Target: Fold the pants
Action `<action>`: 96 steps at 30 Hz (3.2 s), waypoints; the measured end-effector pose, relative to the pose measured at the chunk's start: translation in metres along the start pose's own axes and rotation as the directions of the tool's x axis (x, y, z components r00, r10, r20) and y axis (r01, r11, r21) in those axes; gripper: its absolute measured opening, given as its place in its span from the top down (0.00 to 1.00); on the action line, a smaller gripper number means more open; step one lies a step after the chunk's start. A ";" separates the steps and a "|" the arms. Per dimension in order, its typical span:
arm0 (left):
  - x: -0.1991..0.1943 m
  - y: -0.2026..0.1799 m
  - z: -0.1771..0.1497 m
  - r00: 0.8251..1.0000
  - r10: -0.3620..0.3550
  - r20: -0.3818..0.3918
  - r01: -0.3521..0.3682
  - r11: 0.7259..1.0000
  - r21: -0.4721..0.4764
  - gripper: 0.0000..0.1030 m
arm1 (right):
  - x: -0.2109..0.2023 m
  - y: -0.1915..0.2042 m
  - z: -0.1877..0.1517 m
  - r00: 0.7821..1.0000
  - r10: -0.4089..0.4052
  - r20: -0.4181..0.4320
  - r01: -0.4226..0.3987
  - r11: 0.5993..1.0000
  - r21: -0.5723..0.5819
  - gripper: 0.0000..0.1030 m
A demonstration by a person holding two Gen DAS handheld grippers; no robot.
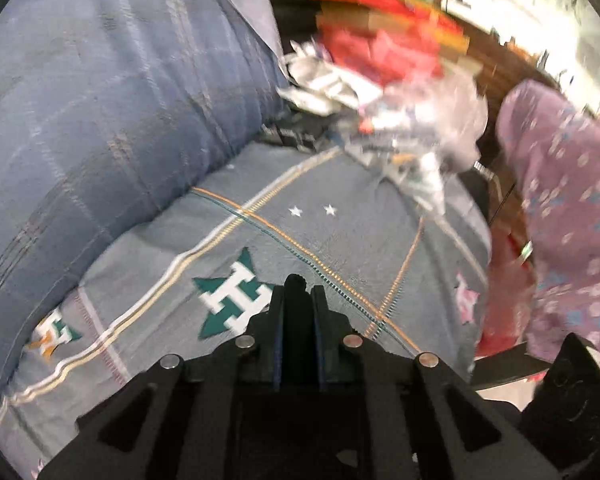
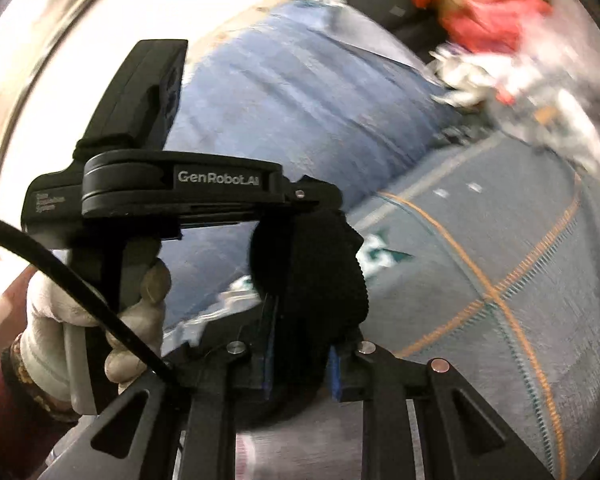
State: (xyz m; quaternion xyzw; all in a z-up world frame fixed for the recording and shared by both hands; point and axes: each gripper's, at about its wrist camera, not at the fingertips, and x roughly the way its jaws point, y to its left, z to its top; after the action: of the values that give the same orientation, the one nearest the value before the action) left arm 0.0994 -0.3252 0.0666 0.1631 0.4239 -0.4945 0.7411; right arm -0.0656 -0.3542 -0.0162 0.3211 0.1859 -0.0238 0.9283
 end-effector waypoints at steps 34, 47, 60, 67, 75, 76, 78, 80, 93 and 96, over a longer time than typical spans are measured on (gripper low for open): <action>-0.156 0.279 -0.293 0.955 0.099 0.280 0.154 0.643 -0.750 0.80 | 0.139 0.259 -0.150 0.891 -0.012 -0.454 -0.287 0.758 -0.585 0.68; -0.192 0.242 -0.321 0.940 0.167 0.298 0.137 0.615 -0.776 0.61 | 0.058 0.209 -0.108 0.876 0.109 -0.469 -0.333 0.841 -0.426 0.45; -0.129 0.194 -0.282 0.993 0.097 0.065 -0.026 0.726 -0.687 0.97 | 0.046 0.148 -0.063 0.921 0.029 -0.388 -0.158 0.940 -0.304 0.45; -0.133 0.198 -0.306 0.994 0.073 0.082 0.010 0.685 -0.729 0.97 | 0.074 0.162 -0.058 0.908 0.039 -0.417 -0.183 0.932 -0.312 0.45; -0.133 0.203 -0.324 0.983 0.041 0.179 0.113 0.636 -0.764 0.96 | 0.166 0.229 -0.064 0.730 0.188 -0.657 -0.369 0.918 -0.147 0.44; -0.133 0.203 -0.325 0.983 0.043 0.178 0.110 0.636 -0.764 0.96 | 0.180 0.234 -0.069 0.700 0.191 -0.688 -0.372 0.920 -0.124 0.44; -0.133 0.206 -0.326 0.983 0.052 0.174 0.101 0.636 -0.765 0.96 | 0.216 0.242 -0.082 0.645 0.165 -0.746 -0.346 0.934 -0.092 0.44; -0.135 0.213 -0.329 0.982 0.066 0.179 0.098 0.626 -0.774 0.95 | 0.242 0.240 -0.089 0.625 0.164 -0.763 -0.296 0.954 -0.038 0.44; -0.184 0.219 -0.330 0.955 0.139 0.262 0.130 0.598 -0.791 0.83 | 0.189 0.199 -0.013 0.769 0.304 -0.562 -0.299 0.949 0.105 0.39; -0.180 0.217 -0.309 0.950 0.148 0.274 0.129 0.612 -0.780 0.71 | 0.180 0.171 -0.001 0.800 0.238 -0.551 -0.234 0.969 0.079 0.39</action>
State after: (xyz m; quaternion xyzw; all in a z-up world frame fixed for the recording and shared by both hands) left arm 0.1167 0.0853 -0.0114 -0.2577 0.4747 -0.2723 0.7963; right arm 0.1295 -0.2049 0.0185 0.3378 0.4065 0.1858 0.8283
